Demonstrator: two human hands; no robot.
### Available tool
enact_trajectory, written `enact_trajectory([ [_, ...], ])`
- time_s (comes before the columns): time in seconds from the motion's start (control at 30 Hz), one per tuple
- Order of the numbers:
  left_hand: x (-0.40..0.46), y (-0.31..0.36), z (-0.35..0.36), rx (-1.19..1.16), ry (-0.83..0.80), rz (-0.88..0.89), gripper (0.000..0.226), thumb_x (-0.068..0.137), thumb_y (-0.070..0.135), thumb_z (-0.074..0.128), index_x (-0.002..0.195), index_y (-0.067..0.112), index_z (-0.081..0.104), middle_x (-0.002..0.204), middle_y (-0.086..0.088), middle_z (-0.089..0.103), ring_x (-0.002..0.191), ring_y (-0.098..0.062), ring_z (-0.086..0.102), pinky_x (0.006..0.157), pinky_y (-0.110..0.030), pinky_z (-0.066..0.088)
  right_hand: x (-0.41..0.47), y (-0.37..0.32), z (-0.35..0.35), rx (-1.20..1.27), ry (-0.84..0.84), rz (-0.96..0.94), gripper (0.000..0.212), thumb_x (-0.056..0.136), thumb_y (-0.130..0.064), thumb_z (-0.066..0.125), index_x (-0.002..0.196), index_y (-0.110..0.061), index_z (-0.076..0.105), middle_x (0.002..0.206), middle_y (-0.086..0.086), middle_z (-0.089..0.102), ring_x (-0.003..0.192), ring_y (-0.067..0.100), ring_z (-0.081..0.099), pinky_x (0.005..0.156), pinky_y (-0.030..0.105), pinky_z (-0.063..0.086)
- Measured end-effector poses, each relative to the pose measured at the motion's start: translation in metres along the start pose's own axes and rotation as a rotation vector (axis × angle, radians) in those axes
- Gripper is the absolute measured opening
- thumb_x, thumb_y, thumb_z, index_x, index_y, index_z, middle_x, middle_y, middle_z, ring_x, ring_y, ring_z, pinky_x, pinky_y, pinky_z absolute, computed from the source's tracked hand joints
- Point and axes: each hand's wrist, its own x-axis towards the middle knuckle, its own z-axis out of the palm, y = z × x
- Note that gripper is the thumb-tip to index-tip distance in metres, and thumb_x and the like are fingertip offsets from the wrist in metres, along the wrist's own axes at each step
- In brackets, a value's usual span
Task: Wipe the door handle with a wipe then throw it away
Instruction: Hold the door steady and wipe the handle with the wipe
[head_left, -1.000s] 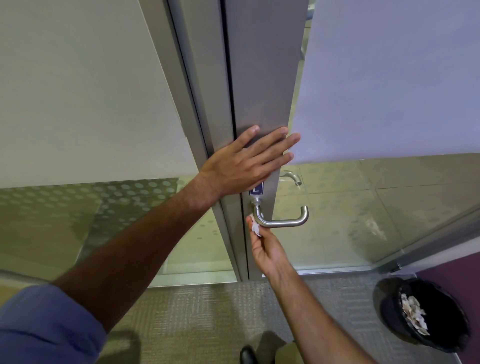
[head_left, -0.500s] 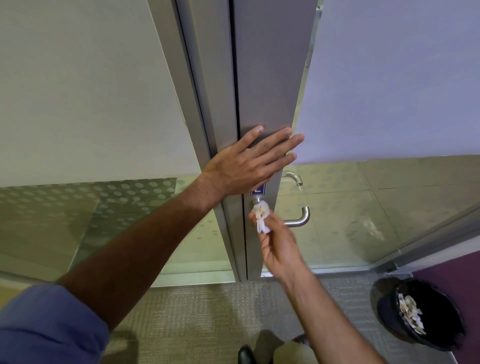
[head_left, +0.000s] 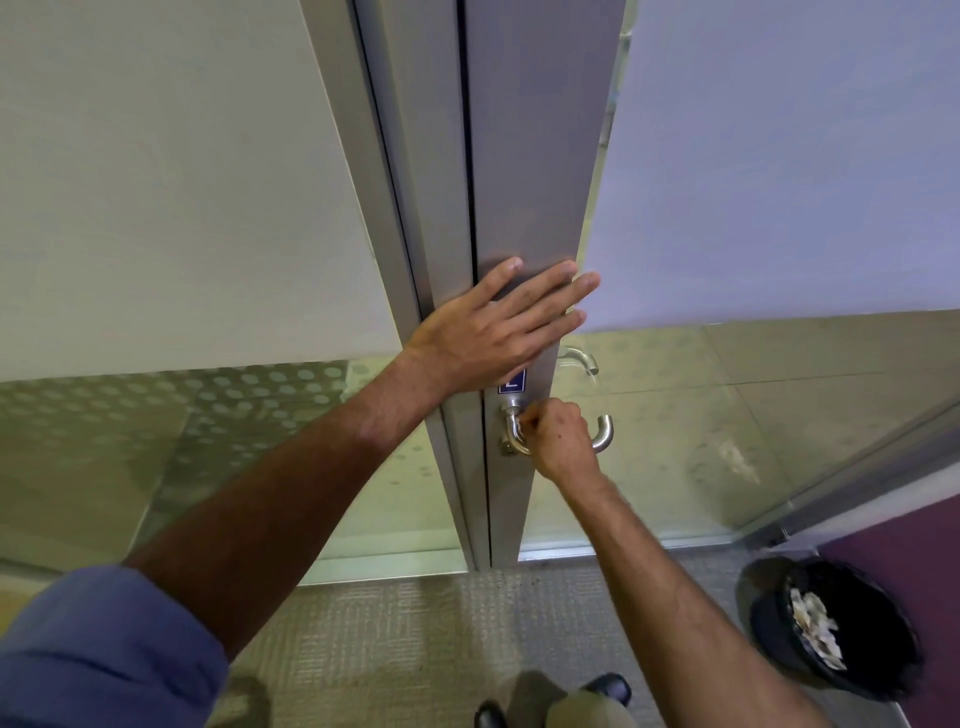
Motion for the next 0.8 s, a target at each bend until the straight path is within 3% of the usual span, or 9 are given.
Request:
enact_trajectory([
  [0.1, 0.000, 0.000, 0.000, -0.014, -0.003, -0.002, 0.052, 0.115, 0.034, 0.040, 0.166, 0.020, 0.039, 0.174, -0.005, 0.029, 0.159, -0.025, 0.032, 0.124, -0.051, 0.020, 0.010, 0.012, -0.028, -0.036, -0.256, -0.159, 0.022, 0.083, -0.003, 0.054, 0.065, -0.012, 0.062, 0.071, 0.010, 0.055, 0.067, 0.027, 0.050, 0.063, 0.030, 0.040],
  [0.23, -0.001, 0.000, 0.002, -0.014, -0.024, 0.002, 0.056, 0.114, 0.036, 0.043, 0.167, 0.020, 0.035, 0.176, -0.007, 0.023, 0.161, -0.027, 0.027, 0.127, -0.054, 0.011, 0.011, 0.026, -0.063, -0.055, -0.390, -0.307, 0.014, 0.083, -0.005, 0.067, 0.082, -0.013, 0.078, 0.079, 0.003, 0.074, 0.072, 0.018, 0.065, 0.072, 0.030, 0.053],
  [0.33, -0.002, 0.000, 0.003, -0.013, -0.029, -0.001, 0.056, 0.115, 0.036, 0.043, 0.168, 0.020, 0.033, 0.176, -0.007, 0.022, 0.161, -0.027, 0.026, 0.127, -0.054, 0.005, 0.019, 0.043, -0.086, -0.235, -0.358, -0.225, 0.019, 0.077, -0.001, 0.063, 0.075, -0.014, 0.077, 0.077, 0.008, 0.074, 0.073, 0.027, 0.069, 0.070, 0.037, 0.058],
  [0.5, -0.002, 0.001, 0.005, -0.016, -0.032, -0.005, 0.057, 0.115, 0.036, 0.043, 0.168, 0.019, 0.033, 0.176, -0.007, 0.022, 0.161, -0.028, 0.026, 0.127, -0.053, 0.010, 0.016, 0.057, -0.082, -0.115, -0.059, -0.201, 0.018, 0.085, -0.005, 0.062, 0.084, -0.015, 0.077, 0.086, 0.008, 0.073, 0.079, 0.026, 0.065, 0.073, 0.039, 0.054],
  [0.63, -0.002, 0.001, 0.005, -0.011, -0.027, -0.009, 0.057, 0.115, 0.037, 0.042, 0.168, 0.018, 0.033, 0.176, -0.008, 0.023, 0.161, -0.028, 0.027, 0.127, -0.054, 0.007, 0.018, 0.069, -0.072, -0.024, -0.085, -0.093, 0.014, 0.088, -0.014, 0.066, 0.081, -0.016, 0.078, 0.075, 0.008, 0.075, 0.074, 0.024, 0.069, 0.069, 0.034, 0.055],
  [0.73, -0.002, 0.001, 0.005, -0.008, -0.021, -0.018, 0.055, 0.116, 0.036, 0.040, 0.168, 0.018, 0.034, 0.176, -0.007, 0.024, 0.161, -0.027, 0.028, 0.127, -0.054, 0.002, 0.032, 0.076, -0.071, 0.167, -0.073, 0.117, 0.012, 0.084, -0.011, 0.071, 0.077, -0.013, 0.080, 0.066, -0.001, 0.072, 0.059, 0.012, 0.063, 0.058, 0.022, 0.046],
  [0.8, -0.002, 0.001, 0.004, -0.011, -0.021, -0.019, 0.055, 0.116, 0.036, 0.040, 0.168, 0.018, 0.034, 0.176, -0.007, 0.025, 0.160, -0.027, 0.028, 0.127, -0.054, 0.004, 0.039, 0.079, -0.072, 0.290, -0.117, 0.237, 0.011, 0.082, -0.008, 0.071, 0.075, -0.010, 0.080, 0.062, 0.000, 0.069, 0.056, 0.012, 0.057, 0.058, 0.021, 0.045],
])
